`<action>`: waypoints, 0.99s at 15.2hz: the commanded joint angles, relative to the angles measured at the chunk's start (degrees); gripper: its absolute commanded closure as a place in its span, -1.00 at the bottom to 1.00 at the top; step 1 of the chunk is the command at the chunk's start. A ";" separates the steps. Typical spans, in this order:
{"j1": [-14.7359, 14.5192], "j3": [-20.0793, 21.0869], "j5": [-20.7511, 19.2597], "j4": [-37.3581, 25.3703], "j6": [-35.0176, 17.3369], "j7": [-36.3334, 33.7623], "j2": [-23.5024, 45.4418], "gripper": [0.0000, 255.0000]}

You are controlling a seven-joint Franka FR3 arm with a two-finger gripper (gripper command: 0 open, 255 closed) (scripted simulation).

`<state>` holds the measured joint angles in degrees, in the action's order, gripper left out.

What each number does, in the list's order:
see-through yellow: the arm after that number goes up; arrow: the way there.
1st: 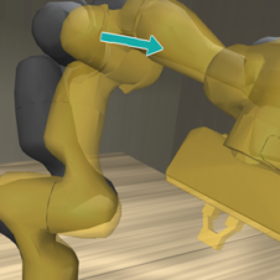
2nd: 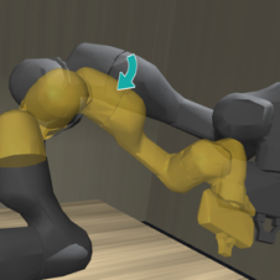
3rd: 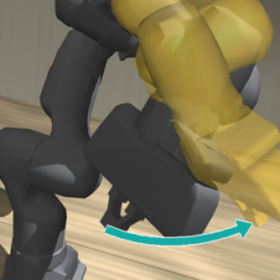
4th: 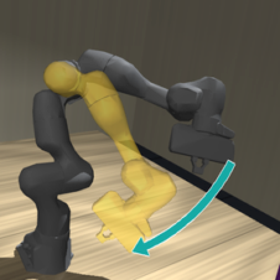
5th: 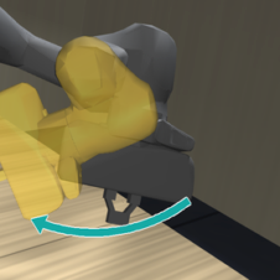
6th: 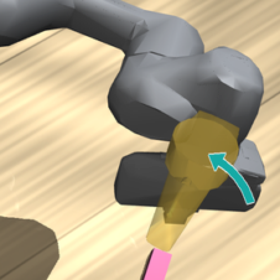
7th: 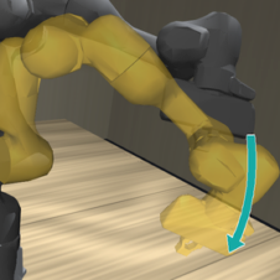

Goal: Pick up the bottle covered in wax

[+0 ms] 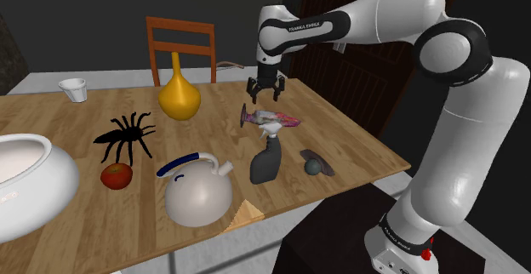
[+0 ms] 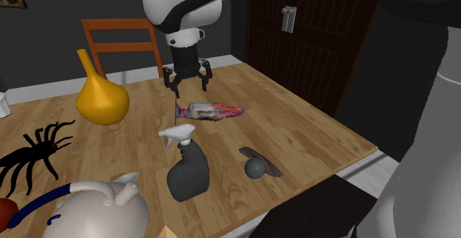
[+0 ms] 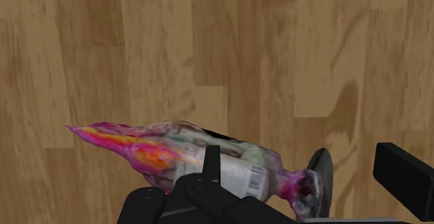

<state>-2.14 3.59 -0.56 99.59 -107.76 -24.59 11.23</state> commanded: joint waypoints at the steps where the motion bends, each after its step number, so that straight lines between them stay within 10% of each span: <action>1: -0.31 -0.12 -0.91 -5.26 0.76 -1.27 4.74 -1.00; 9: -2.06 -1.43 -3.63 -35.38 8.91 -4.95 27.79 -1.00; 15: -2.00 -1.47 -3.69 -31.60 4.63 -5.17 28.29 -1.00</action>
<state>-4.10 2.10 -4.23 67.24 -102.38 -29.66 39.55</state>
